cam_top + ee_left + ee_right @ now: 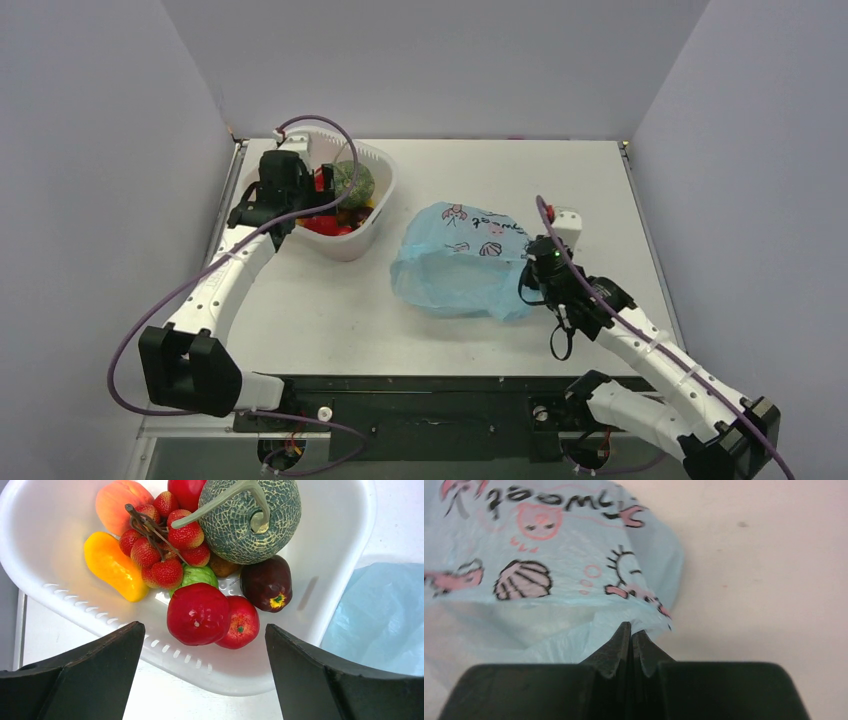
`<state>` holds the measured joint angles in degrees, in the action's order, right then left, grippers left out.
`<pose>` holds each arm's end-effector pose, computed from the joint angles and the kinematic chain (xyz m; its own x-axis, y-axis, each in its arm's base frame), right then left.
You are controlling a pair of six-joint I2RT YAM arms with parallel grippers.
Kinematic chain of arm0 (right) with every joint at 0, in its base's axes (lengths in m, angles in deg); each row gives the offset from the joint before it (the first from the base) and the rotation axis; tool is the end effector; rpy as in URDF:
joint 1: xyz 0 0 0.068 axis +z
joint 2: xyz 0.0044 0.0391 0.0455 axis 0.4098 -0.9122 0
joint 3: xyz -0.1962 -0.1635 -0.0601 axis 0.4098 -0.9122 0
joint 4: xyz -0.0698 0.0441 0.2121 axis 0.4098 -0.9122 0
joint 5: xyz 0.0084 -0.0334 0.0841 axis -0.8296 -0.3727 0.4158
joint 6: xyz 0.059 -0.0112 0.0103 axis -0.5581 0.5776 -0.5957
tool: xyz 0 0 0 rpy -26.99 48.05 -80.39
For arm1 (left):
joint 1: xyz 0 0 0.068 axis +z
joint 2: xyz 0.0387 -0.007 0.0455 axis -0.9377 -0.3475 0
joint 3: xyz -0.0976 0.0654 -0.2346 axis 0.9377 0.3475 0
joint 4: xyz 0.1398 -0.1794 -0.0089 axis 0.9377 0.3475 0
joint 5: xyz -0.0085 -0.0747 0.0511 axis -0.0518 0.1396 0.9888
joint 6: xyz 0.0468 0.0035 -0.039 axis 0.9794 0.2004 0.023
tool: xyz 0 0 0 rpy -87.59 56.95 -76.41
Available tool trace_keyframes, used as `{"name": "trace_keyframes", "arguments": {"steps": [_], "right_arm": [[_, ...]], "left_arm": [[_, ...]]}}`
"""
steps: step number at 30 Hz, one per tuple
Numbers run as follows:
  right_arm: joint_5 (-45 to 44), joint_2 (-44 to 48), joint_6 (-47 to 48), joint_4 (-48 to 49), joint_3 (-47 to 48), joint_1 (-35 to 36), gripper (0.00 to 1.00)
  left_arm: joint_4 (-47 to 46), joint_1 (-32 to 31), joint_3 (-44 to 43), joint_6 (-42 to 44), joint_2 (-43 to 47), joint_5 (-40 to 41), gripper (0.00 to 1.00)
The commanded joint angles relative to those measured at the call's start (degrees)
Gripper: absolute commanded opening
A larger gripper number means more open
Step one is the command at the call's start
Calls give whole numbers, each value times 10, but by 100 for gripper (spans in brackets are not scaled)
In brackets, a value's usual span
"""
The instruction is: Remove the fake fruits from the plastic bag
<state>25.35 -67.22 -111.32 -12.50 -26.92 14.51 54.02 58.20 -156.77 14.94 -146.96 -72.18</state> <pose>0.1450 0.0928 0.2709 -0.6136 0.1004 -0.7832 -0.0308 0.9881 0.1507 0.2796 -0.0496 0.3209 -0.5752 -0.0518 -0.8164 -0.0241 0.9986 -0.0463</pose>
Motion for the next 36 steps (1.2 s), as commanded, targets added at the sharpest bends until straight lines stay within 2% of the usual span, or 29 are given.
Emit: {"name": "trace_keyframes", "arguments": {"steps": [1, 4, 5, 9, 13, 15, 16, 17, 18, 19, 20, 22, 24, 28, 36], "right_arm": [[-80, 43, -49, -65, 24, -106, 0], [-105, 84, -77, -92, 20, -212, 0], [-131, 93, -88, -110, 21, -225, 0], [-247, 121, -111, -165, 37, -239, 0], [-315, 144, -101, -200, 52, -239, 0], [-320, 154, -91, -210, 58, -238, 11], [-318, 156, -85, -211, 60, -238, 22], [-308, 160, -83, -212, 65, -238, 29], [-301, 161, -78, -214, 68, -238, 45], [-287, 164, -74, -214, 75, -238, 51], [-271, 166, -66, -215, 79, -238, 63], [-244, 170, -50, -216, 95, -238, 72], [-215, 174, -31, -221, 113, -238, 76], [-134, 190, 19, -226, 162, -238, 78], [-75, 214, 70, -220, 240, -231, 82]], "left_arm": [[-33, -4, 8, 12, 36, 5, 90], [-34, -6, 10, 14, 43, 9, 90], [-35, -8, 11, 14, 45, 9, 90], [-36, -12, 12, 14, 49, 6, 90], [-37, -17, 14, 13, 52, 6, 90], [-36, -17, 13, 14, 53, 4, 90], [-36, -18, 13, 13, 54, 3, 90], [-36, -18, 11, 12, 56, 2, 90], [-37, -18, 12, 12, 59, -2, 90], [-38, -18, 12, 12, 61, -3, 90], [-38, -19, 13, 12, 65, -9, 90], [-37, -19, 12, 11, 75, -17, 90], [-37, -18, 10, 12, 91, -28, 91], [-20, -17, -24, 3, 137, -60, 93], [-25, -17, -101, -89, 292, -167, 97]]}}
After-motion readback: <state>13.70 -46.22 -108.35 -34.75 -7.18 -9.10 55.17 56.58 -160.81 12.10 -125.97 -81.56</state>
